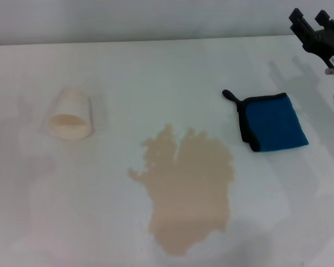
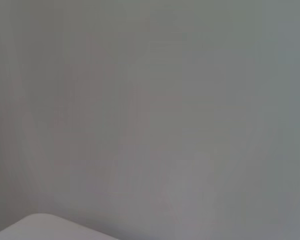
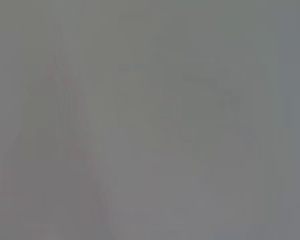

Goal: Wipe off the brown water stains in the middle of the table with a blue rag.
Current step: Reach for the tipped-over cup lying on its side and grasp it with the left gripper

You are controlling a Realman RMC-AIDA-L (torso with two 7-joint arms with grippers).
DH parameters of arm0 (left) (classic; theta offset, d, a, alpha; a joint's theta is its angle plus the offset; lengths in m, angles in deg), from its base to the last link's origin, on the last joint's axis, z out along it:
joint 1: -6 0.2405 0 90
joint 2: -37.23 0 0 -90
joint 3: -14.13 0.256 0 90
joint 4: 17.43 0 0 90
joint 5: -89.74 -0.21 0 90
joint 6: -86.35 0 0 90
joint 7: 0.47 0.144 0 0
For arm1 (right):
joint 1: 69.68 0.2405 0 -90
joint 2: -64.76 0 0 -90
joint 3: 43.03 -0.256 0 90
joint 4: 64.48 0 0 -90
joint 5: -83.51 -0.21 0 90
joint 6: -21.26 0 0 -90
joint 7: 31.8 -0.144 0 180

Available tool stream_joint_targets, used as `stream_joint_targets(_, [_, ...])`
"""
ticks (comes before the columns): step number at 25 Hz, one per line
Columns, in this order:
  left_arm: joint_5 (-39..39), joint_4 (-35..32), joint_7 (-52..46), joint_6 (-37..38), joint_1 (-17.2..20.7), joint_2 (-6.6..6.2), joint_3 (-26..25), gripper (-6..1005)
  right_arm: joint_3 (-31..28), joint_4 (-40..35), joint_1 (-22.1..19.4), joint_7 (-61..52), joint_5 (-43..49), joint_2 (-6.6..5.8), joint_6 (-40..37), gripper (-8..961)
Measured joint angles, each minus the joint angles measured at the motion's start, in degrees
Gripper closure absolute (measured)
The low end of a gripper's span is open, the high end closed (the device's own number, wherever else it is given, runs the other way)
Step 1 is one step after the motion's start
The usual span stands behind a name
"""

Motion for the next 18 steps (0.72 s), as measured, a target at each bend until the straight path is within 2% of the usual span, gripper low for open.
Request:
stream_joint_targets(8, [-2.5, -0.2, 2.3, 2.2, -1.3, -0.2, 0.5, 115, 0.3, -0.1, 0.4, 0.9, -0.2, 0.01, 0.5, 205])
stream_joint_targets(13, [-7.2, -1.6, 2.0, 1.5, -1.0, -0.28, 1.1, 115, 0.3, 0.3, 0.4, 7.8, -0.3, 0.01, 0.8, 205])
stream_joint_targets(18, [-10.4, -2.6, 1.6, 0.2, -0.8, -0.37, 1.1, 116, -0.1, 0.3, -0.1, 8.1, -0.4, 0.01, 0.6, 206])
